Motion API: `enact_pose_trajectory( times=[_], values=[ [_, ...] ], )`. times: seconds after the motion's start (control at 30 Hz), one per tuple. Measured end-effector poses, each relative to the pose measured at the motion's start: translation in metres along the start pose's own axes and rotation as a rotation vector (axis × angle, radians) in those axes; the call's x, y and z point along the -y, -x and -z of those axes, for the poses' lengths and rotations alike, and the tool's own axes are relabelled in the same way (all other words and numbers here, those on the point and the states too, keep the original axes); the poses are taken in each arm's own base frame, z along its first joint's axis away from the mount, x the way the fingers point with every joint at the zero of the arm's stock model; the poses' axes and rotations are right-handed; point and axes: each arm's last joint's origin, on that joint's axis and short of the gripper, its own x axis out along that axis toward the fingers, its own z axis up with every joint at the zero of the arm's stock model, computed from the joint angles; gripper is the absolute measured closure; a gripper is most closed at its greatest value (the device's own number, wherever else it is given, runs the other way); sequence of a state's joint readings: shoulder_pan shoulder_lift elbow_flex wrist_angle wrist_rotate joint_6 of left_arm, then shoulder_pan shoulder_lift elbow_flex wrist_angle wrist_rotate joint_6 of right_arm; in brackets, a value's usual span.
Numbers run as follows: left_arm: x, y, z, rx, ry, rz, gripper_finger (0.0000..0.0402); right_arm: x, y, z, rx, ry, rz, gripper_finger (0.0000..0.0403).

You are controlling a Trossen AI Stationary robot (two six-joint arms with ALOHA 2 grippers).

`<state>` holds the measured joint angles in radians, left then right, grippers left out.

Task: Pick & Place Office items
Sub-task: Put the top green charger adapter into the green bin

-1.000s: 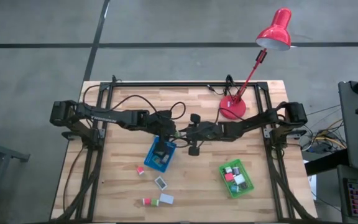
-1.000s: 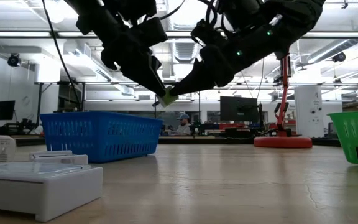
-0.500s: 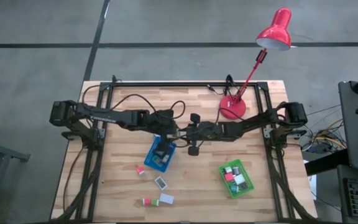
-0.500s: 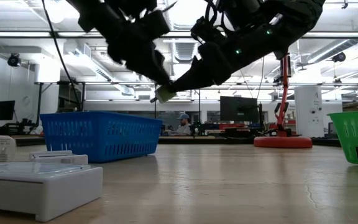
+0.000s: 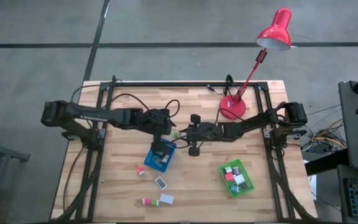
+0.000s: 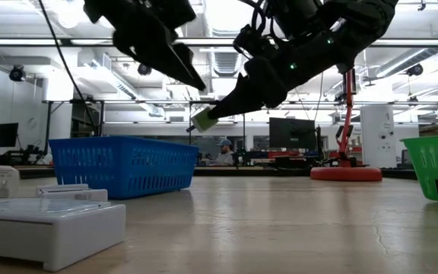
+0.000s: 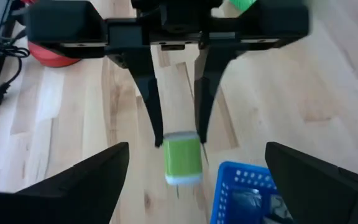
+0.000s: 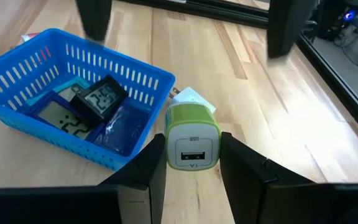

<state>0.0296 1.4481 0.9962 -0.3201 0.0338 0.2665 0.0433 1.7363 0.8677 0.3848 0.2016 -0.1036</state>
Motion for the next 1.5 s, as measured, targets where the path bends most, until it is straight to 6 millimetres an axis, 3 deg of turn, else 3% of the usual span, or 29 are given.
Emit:
enact_pose_trajectory(
  times=[0.27, 0.5, 0.87, 1.27, 1.5],
  values=[
    [0.005, 0.025, 0.015, -0.003, 0.002, -0.003, 0.0026, 0.000, 0.000, 0.001, -0.009, -0.002, 0.002, 0.0289],
    [0.009, 0.036, 0.030, 0.124, 0.027, -0.038, 0.0026, -0.004, 0.010, -0.008, 0.012, 0.013, -0.005, 0.0289],
    [0.016, 0.044, 0.054, 0.223, -0.044, -0.071, 0.0026, -0.014, 0.044, -0.017, 0.035, 0.040, 0.007, 0.0289],
    [0.017, 0.049, 0.056, 0.248, -0.044, -0.086, 0.0025, -0.036, 0.090, -0.014, 0.061, 0.037, -0.002, 0.0290],
    [0.017, 0.046, 0.058, 0.224, -0.042, -0.083, 0.0025, -0.047, 0.118, 0.000, 0.083, 0.001, -0.034, 0.0290]
  ],
)
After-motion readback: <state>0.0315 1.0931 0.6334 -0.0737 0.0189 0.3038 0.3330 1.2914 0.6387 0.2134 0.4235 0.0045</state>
